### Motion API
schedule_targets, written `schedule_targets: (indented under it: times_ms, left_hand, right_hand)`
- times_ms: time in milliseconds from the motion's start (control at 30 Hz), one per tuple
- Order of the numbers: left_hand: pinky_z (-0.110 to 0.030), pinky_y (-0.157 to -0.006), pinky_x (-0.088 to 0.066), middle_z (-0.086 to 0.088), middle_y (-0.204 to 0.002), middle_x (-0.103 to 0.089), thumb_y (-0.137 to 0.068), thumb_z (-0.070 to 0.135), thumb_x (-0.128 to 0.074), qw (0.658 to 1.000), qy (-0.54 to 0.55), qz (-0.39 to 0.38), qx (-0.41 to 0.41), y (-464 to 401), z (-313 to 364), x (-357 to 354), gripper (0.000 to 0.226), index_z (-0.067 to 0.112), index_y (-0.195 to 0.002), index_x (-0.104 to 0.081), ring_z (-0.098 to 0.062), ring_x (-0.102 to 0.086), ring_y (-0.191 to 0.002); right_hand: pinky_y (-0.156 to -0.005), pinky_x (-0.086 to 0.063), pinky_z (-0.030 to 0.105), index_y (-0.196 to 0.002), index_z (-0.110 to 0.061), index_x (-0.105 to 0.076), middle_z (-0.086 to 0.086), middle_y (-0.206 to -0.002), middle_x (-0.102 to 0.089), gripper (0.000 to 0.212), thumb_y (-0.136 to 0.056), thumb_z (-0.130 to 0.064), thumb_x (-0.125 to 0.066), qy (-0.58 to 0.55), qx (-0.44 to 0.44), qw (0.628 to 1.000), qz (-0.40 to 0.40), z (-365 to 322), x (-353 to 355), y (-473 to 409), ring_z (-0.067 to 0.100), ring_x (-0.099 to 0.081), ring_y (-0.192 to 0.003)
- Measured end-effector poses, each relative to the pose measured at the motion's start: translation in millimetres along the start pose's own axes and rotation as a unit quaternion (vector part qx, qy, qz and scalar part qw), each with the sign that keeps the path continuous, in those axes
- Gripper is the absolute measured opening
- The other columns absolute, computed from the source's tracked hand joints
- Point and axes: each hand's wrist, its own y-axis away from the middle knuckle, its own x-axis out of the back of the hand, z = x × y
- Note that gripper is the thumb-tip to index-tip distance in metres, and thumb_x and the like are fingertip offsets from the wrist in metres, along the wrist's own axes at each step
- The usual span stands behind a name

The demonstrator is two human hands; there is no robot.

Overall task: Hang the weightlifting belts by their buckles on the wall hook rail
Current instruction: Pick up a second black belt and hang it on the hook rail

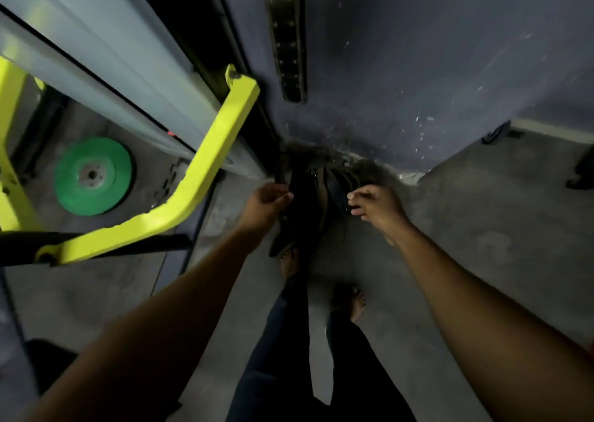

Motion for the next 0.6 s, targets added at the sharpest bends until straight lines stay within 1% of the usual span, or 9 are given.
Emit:
schedule_targets:
  times_ms: [133,200,267,367,433,500,533,567,600]
  left_hand:
    - [-0.007,-0.060,-0.047,0.005,-0.086,-0.065,-0.097,0.013,-0.069,0.999,-0.023,-0.004,0.047,-47.7,-57.3,-6.5,0.021,0.004,-0.116,-0.066,0.014,-0.060,-0.061]
    - [-0.011,-0.065,-0.049,0.004,-0.090,-0.066,-0.097,0.016,-0.069,0.996,-0.031,-0.016,0.080,-80.1,-88.3,-13.3,0.025,0.004,-0.119,-0.066,0.006,-0.062,-0.070]
    - [-0.018,-0.068,-0.049,-0.002,-0.096,-0.067,-0.097,0.017,-0.069,0.994,-0.034,-0.027,0.103,-117.2,-119.9,-20.4,0.028,0.004,-0.121,-0.066,-0.005,-0.060,-0.077]
    - [-0.009,-0.056,-0.047,-0.005,-0.100,-0.066,-0.098,0.011,-0.065,0.990,-0.049,-0.037,0.129,-179.2,-169.2,-30.2,0.023,0.002,-0.119,-0.065,-0.004,-0.061,-0.073]
    - [-0.008,-0.053,-0.046,-0.002,-0.091,-0.065,-0.098,0.009,-0.064,0.988,-0.054,-0.028,0.144,-223.6,-201.5,-37.4,0.015,0.004,-0.112,-0.065,0.006,-0.063,-0.061]
    - [-0.013,-0.056,-0.045,0.002,-0.083,-0.062,-0.098,0.011,-0.066,0.986,-0.066,-0.032,0.146,-270.5,-238.4,-49.2,0.002,0.010,-0.098,-0.065,0.012,-0.059,-0.051]
    - [-0.014,-0.058,-0.045,0.002,-0.083,-0.060,-0.098,0.015,-0.067,0.984,-0.088,-0.029,0.149,-290.7,-254.8,-53.4,0.006,0.013,-0.092,-0.065,0.011,-0.059,-0.053]
    - [-0.014,-0.061,-0.046,0.001,-0.087,-0.060,-0.098,0.018,-0.067,0.982,-0.105,-0.027,0.156,-308.9,-268.6,-56.4,0.006,0.012,-0.095,-0.066,0.006,-0.062,-0.064]
    - [-0.016,-0.067,-0.048,-0.002,-0.095,-0.061,-0.098,0.021,-0.068,0.980,-0.118,-0.024,0.156,-327.8,-285.3,-59.5,0.013,0.010,-0.105,-0.067,-0.003,-0.064,-0.080]
  right_hand:
    - [-0.057,-0.047,0.015,-0.110,-0.003,-0.072,0.010,-0.097,-0.071,0.018,-0.102,-0.016,-0.062,-0.021,-0.047,0.999,-0.014,52.6,-30.4,-50.3,0.012,-0.065,-0.071]
    - [-0.063,-0.050,0.018,-0.097,-0.014,-0.072,0.005,-0.091,-0.072,0.007,-0.100,-0.016,-0.066,-0.030,-0.069,0.997,-0.019,80.9,-50.2,-82.6,0.013,-0.067,-0.071]
    - [-0.073,-0.051,0.031,-0.090,-0.020,-0.071,0.001,-0.087,-0.073,0.008,-0.098,-0.017,-0.070,-0.032,-0.089,0.995,-0.023,109.7,-69.9,-118.7,0.014,-0.069,-0.071]
    - [-0.082,-0.056,0.043,-0.092,-0.018,-0.073,0.005,-0.095,-0.077,0.004,-0.094,-0.016,-0.074,-0.047,-0.120,0.991,-0.025,152.2,-101.2,-176.7,0.017,-0.073,-0.076]
    - [-0.079,-0.057,0.036,-0.091,-0.023,-0.072,0.000,-0.092,-0.077,0.004,-0.093,-0.021,-0.075,-0.047,-0.124,0.991,-0.023,178.5,-124.1,-214.3,0.015,-0.074,-0.078]
    - [-0.068,-0.053,0.021,-0.086,-0.024,-0.068,-0.001,-0.088,-0.074,0.011,-0.097,-0.022,-0.072,-0.049,-0.126,0.990,-0.031,201.4,-146.2,-250.3,0.013,-0.071,-0.073]
    - [-0.063,-0.050,0.017,-0.085,-0.022,-0.065,0.000,-0.087,-0.071,0.016,-0.100,-0.019,-0.067,-0.050,-0.133,0.989,-0.045,212.6,-157.7,-268.0,0.013,-0.068,-0.072]
    - [-0.059,-0.047,0.017,-0.085,-0.019,-0.064,0.004,-0.090,-0.069,0.019,-0.103,-0.015,-0.061,-0.054,-0.144,0.986,-0.064,223.1,-170.0,-284.8,0.017,-0.065,-0.073]
    - [-0.058,-0.044,0.019,-0.090,-0.014,-0.065,0.012,-0.098,-0.069,0.019,-0.106,-0.013,-0.054,-0.061,-0.156,0.982,-0.086,232.7,-181.4,-299.6,0.025,-0.065,-0.076]
